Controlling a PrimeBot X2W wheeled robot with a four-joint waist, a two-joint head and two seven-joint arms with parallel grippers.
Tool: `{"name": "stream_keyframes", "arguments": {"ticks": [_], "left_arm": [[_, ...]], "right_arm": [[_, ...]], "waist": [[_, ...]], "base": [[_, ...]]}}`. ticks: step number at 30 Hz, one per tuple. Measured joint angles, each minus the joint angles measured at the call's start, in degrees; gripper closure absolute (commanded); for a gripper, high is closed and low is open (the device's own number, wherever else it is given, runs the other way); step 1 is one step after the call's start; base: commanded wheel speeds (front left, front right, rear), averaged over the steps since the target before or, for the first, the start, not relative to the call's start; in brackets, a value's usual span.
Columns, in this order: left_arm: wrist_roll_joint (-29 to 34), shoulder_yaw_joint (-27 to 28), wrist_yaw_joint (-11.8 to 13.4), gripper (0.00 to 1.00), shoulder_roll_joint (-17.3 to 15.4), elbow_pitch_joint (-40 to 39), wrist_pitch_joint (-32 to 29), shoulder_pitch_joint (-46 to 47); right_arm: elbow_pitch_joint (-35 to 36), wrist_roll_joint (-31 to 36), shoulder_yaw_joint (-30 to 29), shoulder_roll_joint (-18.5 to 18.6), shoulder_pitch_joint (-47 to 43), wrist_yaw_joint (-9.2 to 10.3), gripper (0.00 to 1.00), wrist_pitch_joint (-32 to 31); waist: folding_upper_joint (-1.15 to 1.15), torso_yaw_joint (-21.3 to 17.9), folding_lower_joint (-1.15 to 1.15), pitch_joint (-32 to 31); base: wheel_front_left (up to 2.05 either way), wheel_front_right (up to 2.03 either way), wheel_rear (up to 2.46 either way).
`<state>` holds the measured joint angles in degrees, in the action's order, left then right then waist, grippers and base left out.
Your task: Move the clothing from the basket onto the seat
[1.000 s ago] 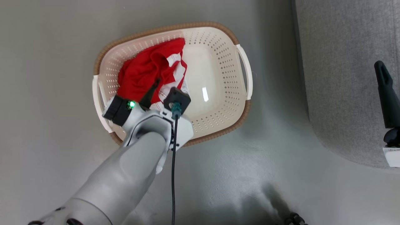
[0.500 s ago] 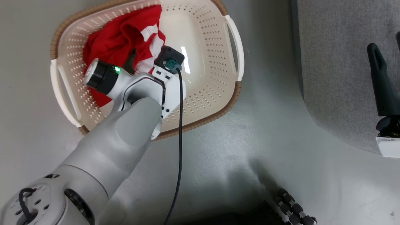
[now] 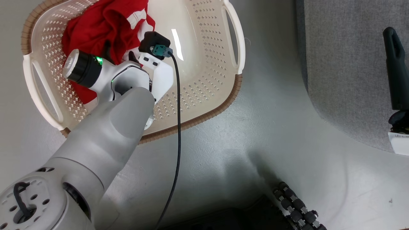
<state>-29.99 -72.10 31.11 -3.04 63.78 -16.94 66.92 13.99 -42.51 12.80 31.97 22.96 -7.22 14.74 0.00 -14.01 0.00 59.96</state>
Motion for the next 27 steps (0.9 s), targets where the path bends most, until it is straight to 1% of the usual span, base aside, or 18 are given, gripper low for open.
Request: {"name": "stream_keyframes", "arguments": {"ticks": [6,7,11,15,21,22,23,24,25,27], "left_arm": [[2.1,-0.9,0.8,0.0,-0.1,1.9,-5.9,1.3],[2.3,-1.0,1.2,0.0,-0.1,2.0,-6.6,1.6],[2.7,-1.1,1.2,0.0,0.0,2.0,-9.0,2.0],[1.1,-0.7,1.2,0.0,0.0,2.0,-9.8,2.0],[-2.0,0.0,1.2,0.0,0.0,2.1,-9.4,1.7],[-2.5,0.2,1.2,0.03,0.0,2.1,-9.2,1.6],[-2.8,0.3,1.2,0.39,0.0,2.2,-8.7,1.5],[-3.1,0.4,1.2,0.68,0.0,2.3,-8.2,1.5],[-3.6,0.6,1.2,1.0,0.0,2.3,-7.9,1.4],[-4.7,0.9,1.2,1.0,0.0,2.4,-6.2,1.1]], "right_arm": [[0.7,0.0,-0.2,0.0,0.1,0.0,0.0,0.2],[0.9,0.0,-0.3,0.0,0.1,0.0,0.0,0.2],[1.5,0.1,-0.5,0.0,0.3,0.0,0.0,0.2],[1.7,0.1,-0.7,0.0,0.3,0.01,0.0,0.2],[2.0,0.1,-1.1,0.1,0.5,0.01,0.0,0.2],[2.0,0.1,-1.2,0.1,0.5,0.01,0.0,0.2],[2.0,0.1,-1.3,0.2,0.5,0.01,0.0,0.2],[2.0,0.1,-1.3,0.2,0.5,0.01,0.0,0.2],[2.0,0.1,-1.3,0.2,0.6,0.01,0.0,0.2],[2.0,0.1,-1.3,0.2,0.6,0.01,0.0,0.2]], "waist": [[0.0,-0.4,0.0,0.9],[0.0,-0.4,0.0,1.1],[0.0,-0.4,0.0,1.5],[0.0,-0.3,0.0,1.7],[0.0,-0.1,0.0,2.0],[0.0,-0.1,0.0,2.0],[0.0,0.0,0.0,2.0],[0.0,0.0,0.0,1.9],[0.0,0.1,0.0,1.8],[0.0,0.2,0.0,1.4]], "base": [[0.0,0.0,0.0],[0.0,0.0,0.0],[0.0,0.0,0.0],[0.0,0.0,0.0],[0.0,0.0,0.0],[0.0,0.0,0.0],[0.0,0.0,0.0],[0.0,0.0,0.0],[0.0,0.0,0.0],[0.0,0.0,0.0]]}}
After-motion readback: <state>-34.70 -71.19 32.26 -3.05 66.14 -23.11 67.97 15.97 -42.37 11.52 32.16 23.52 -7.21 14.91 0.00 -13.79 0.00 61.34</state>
